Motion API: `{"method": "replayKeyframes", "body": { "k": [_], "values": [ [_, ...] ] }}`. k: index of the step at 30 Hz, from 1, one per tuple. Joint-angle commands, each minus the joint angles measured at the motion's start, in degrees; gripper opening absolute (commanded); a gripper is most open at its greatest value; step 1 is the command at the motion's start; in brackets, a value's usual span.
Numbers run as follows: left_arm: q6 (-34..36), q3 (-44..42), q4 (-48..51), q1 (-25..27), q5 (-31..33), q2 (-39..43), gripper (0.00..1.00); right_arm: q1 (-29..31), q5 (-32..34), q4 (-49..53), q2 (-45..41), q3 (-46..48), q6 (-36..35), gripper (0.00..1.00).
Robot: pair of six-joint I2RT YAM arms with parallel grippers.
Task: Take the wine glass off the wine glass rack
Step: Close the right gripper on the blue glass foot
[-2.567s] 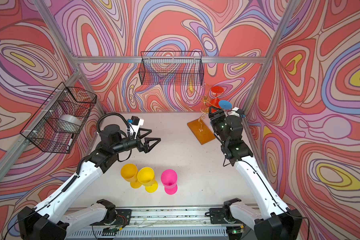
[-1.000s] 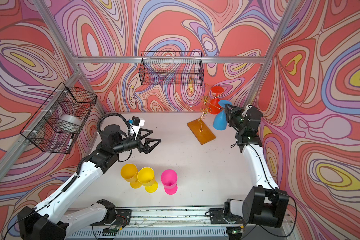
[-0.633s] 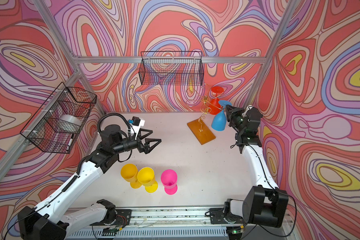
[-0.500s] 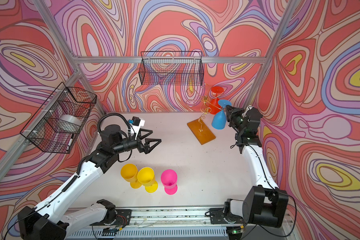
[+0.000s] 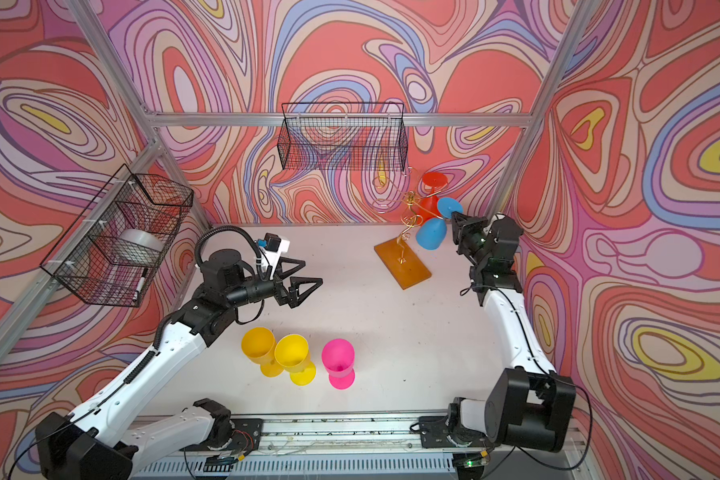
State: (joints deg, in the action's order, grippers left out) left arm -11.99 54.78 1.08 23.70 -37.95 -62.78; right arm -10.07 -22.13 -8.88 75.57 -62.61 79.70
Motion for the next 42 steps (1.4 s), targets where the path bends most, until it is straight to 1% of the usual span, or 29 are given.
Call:
{"method": "replayKeyframes", "body": {
  "k": [1,4,9,13,24,35,42],
  "values": [
    [1.0,1.9,0.4,0.4,-1.1,-0.7,1.00,-0.3,2.7,2.5,-1.6,0.2,-1.6,0.23],
    [0.9,2.0,0.4,0.4,-1.2,-0.8,1.00,-0.3,3.3,3.5,-2.0,0.0,-2.2,0.27],
    [1.1,2.0,0.6,0.4,-1.0,-0.8,1.00,-0.5,4.5,3.8,-3.1,1.1,-2.2,0.29],
    [1.1,2.0,0.5,0.4,-1.0,-0.8,1.00,-0.7,5.1,4.8,-3.5,0.5,-3.3,0.32],
    [1.4,2.1,0.9,0.4,-0.9,-0.3,1.00,-1.2,2.3,3.9,0.9,-3.6,-3.9,0.33],
    [1.6,2.1,1.2,0.4,-0.7,-0.2,1.00,-1.5,1.9,3.1,4.0,-6.1,-3.9,0.34],
    [1.7,2.2,1.2,0.4,-0.7,-0.3,1.00,-1.5,1.5,2.1,5.6,-7.0,-3.2,0.31]
  ]
}}
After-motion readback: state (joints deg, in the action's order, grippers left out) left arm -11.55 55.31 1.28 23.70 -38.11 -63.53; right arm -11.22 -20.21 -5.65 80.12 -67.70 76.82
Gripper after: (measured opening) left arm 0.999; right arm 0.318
